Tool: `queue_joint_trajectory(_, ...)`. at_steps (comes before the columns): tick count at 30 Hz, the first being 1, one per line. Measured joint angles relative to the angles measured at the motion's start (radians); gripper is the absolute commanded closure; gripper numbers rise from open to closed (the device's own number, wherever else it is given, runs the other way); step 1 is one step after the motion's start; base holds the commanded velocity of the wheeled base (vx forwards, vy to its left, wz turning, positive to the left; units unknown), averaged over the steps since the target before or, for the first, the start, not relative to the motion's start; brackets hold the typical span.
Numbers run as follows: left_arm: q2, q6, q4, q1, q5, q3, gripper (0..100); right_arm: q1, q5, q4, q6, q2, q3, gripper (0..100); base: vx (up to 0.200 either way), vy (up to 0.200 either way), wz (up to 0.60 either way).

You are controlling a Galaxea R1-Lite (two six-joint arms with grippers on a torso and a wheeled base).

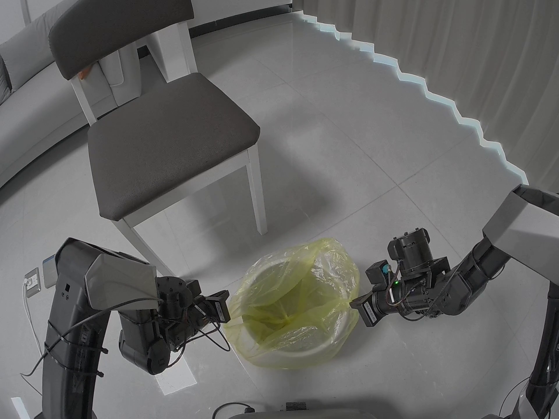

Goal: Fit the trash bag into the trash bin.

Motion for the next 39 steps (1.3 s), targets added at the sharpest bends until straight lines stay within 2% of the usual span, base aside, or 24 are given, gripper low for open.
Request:
queue_joint_trajectory(12,0.028,0.0,0.002,0.017,0.0,-0.033,100,-0.042,0.0,-0.047,-0.003,0.098,-0.01,100,0.0,0.0,0.0)
queue_joint_trajectory(28,-0.063,0.0,-0.003,-0.008,0.002,0.083,100,-0.018,0.001,-0.064,-0.017,0.229,-0.029,100,0.0,0.0,0.0)
queue_joint_trajectory(29,-0.072,0.0,-0.003,-0.013,0.003,0.087,100,-0.018,0.001,-0.064,-0.024,0.23,-0.024,0,0.0,0.0,0.0)
queue_joint_trajectory(39,-0.119,0.001,-0.003,-0.029,0.008,0.114,100,-0.045,0.002,-0.051,-0.065,0.099,0.063,0,0.0,0.0,0.0)
